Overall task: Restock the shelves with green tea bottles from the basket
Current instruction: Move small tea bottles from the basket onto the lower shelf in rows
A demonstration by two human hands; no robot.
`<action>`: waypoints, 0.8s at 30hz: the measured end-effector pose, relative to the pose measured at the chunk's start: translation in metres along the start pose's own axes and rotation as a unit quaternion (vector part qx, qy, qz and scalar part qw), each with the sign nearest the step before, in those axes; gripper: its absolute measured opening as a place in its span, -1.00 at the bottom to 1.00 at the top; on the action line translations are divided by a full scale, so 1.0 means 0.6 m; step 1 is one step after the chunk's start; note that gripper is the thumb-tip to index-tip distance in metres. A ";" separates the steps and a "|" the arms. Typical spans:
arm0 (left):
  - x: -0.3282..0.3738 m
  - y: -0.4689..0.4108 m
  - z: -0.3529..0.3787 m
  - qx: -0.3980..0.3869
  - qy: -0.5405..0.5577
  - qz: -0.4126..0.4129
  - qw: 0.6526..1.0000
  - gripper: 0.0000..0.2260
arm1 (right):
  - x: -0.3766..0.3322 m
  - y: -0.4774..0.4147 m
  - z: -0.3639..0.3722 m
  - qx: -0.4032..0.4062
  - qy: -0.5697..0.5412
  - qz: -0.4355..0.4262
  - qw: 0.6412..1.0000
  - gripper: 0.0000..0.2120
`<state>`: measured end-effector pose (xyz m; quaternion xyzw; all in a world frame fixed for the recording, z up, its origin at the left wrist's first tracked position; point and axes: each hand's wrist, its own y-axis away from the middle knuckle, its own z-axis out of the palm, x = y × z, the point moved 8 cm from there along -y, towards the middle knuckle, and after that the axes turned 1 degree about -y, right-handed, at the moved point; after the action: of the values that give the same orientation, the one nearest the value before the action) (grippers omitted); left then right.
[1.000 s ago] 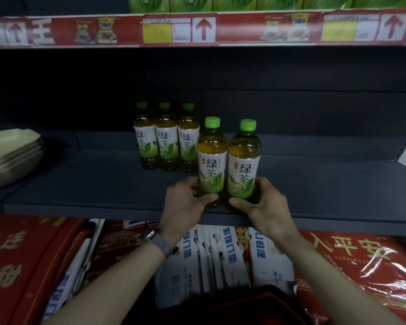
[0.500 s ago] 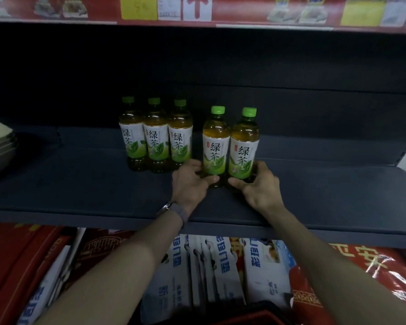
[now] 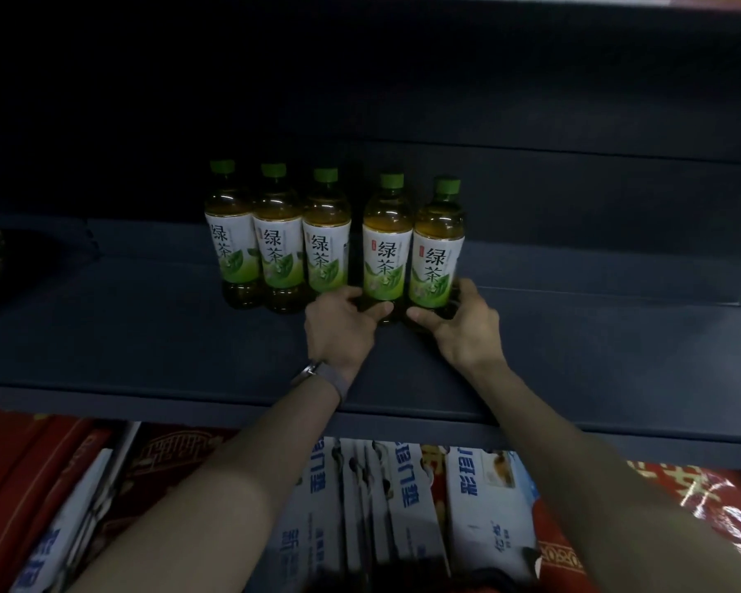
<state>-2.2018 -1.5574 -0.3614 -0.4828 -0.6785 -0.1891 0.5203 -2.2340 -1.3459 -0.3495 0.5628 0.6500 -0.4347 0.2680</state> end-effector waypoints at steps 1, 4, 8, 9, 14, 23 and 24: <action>0.001 0.001 0.000 0.000 -0.018 0.011 1.000 -0.47 | 0.000 0.001 0.001 -0.004 -0.004 -0.002 1.000 -0.34; 0.011 0.008 -0.002 0.004 -0.052 0.029 0.998 -0.54 | 0.002 0.002 0.003 -0.003 -0.005 0.005 1.000 -0.33; 0.016 0.012 -0.003 0.010 -0.049 0.035 0.998 -0.62 | 0.010 0.000 -0.003 0.011 -0.003 0.025 1.000 -0.39; 0.015 0.011 -0.002 0.012 -0.050 0.036 0.998 -0.63 | 0.011 0.000 -0.002 0.007 -0.001 0.024 1.000 -0.42; 0.008 0.005 -0.004 0.023 -0.059 0.031 0.997 -0.62 | 0.001 0.000 0.007 -0.008 0.010 -0.004 1.000 -0.47; -0.007 -0.002 0.003 0.005 -0.022 0.011 1.000 -0.47 | 0.002 0.001 0.008 -0.010 0.013 0.001 1.000 -0.51; -0.009 -0.004 0.005 0.003 -0.024 0.012 1.000 -0.48 | 0.003 0.000 0.008 -0.008 0.015 0.004 1.000 -0.50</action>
<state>-2.2054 -1.5589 -0.3668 -0.4932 -0.6857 -0.1691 0.5079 -2.2348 -1.3493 -0.3534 0.5697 0.6550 -0.4202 0.2642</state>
